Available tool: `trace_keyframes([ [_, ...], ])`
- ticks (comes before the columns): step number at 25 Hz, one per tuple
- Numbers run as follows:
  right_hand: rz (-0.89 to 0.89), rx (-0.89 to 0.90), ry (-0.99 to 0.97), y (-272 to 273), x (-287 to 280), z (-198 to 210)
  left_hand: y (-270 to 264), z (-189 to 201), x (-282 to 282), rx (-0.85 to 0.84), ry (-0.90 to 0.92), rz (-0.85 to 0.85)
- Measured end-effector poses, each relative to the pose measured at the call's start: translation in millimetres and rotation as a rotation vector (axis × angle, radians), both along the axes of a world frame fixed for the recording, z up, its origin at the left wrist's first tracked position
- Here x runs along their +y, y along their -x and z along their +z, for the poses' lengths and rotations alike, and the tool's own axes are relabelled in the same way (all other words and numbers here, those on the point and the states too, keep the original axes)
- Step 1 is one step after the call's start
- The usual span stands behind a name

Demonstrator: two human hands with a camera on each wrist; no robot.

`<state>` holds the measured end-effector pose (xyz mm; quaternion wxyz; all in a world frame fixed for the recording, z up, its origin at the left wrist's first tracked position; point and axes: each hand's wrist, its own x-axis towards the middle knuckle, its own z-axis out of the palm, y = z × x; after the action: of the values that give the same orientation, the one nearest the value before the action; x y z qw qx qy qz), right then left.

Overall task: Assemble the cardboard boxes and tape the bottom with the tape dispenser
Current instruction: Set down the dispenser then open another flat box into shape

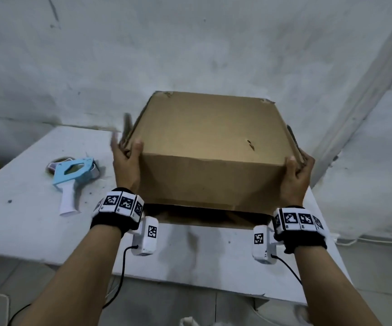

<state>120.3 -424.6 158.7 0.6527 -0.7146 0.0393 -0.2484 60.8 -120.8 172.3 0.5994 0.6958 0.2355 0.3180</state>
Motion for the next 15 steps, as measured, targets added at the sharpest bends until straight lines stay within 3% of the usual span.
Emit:
trace_keyframes([
  [4,0.018,0.002,0.015,-7,14,0,-11,6,25,-0.008,0.065,-0.203],
  [8,0.1,0.146,0.068,-16,21,8,-33,13,50,0.084,0.0,-0.342],
  [15,0.15,0.21,0.07,-2,12,-9,-26,4,48,0.039,-0.088,-0.415],
])
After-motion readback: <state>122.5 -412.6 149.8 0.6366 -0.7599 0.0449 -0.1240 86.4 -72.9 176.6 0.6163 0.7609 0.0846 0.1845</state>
